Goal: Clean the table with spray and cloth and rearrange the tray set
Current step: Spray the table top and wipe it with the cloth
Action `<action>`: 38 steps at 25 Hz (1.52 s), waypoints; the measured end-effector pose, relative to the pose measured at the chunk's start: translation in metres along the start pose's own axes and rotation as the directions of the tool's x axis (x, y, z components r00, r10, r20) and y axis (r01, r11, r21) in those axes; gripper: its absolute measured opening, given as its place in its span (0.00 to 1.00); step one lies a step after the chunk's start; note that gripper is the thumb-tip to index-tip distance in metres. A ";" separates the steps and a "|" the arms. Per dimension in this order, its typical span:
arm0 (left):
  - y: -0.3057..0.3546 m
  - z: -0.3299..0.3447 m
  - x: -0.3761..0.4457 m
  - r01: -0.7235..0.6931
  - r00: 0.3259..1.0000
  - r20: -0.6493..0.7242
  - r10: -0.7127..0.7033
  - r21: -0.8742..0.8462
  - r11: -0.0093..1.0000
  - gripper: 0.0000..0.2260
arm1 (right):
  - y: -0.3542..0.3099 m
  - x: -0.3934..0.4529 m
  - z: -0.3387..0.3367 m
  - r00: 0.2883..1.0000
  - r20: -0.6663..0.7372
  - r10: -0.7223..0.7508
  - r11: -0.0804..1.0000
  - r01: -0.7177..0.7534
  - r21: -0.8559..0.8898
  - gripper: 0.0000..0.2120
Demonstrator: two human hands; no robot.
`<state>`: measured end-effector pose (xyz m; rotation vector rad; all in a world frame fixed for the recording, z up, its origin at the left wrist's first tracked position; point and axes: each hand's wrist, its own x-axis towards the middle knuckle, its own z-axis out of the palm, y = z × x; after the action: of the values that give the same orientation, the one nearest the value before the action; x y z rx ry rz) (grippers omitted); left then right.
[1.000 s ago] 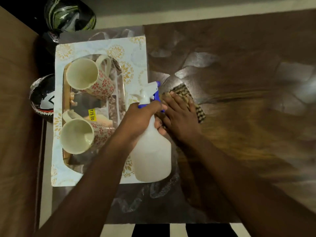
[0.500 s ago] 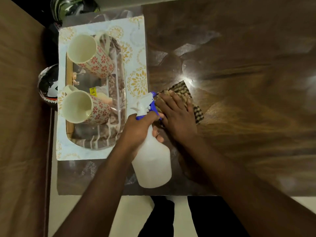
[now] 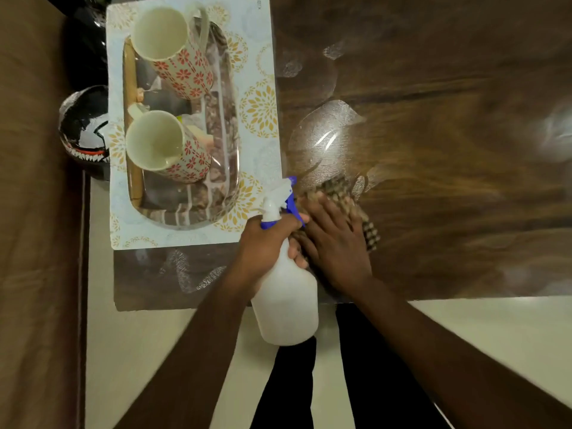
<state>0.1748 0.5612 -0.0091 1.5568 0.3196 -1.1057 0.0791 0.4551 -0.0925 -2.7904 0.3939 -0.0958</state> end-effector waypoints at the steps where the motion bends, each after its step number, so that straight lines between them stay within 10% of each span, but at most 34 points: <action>1: -0.008 -0.002 -0.006 0.010 1.000 0.002 -0.010 -0.009 1.000 0.11 | -0.004 -0.026 0.000 0.999 0.032 -0.042 0.999 0.043 -0.030 0.20; 9: -0.035 -0.017 -0.024 -0.036 0.999 0.003 0.036 0.002 0.999 0.09 | -0.015 -0.026 0.002 0.996 -0.080 0.038 0.998 -0.042 -0.049 0.19; 14: -0.037 -0.020 -0.026 -0.111 0.994 0.029 0.110 0.051 0.993 0.08 | -0.009 -0.085 -0.004 0.982 -0.004 -0.190 0.980 0.189 -0.067 0.18; 20: -0.038 -0.020 -0.032 -0.141 0.989 0.058 0.137 0.081 0.987 0.09 | -0.007 -0.080 -0.005 0.992 -0.111 0.060 0.998 -0.063 -0.024 0.19; 26: -0.029 -0.002 -0.038 -0.180 0.983 0.061 0.174 0.123 0.976 0.08 | 0.041 -0.108 -0.023 0.917 0.159 -0.367 0.930 0.356 0.090 0.18; 38: 0.030 0.181 -0.008 -0.412 0.911 0.104 0.399 0.259 0.874 0.12 | 0.193 -0.087 -0.121 0.994 -0.039 -0.099 0.960 0.105 0.261 0.19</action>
<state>0.1066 0.3952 0.0314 1.7385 -0.2028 -0.8755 -0.0679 0.2675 -0.0417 -2.5472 0.2242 -0.1937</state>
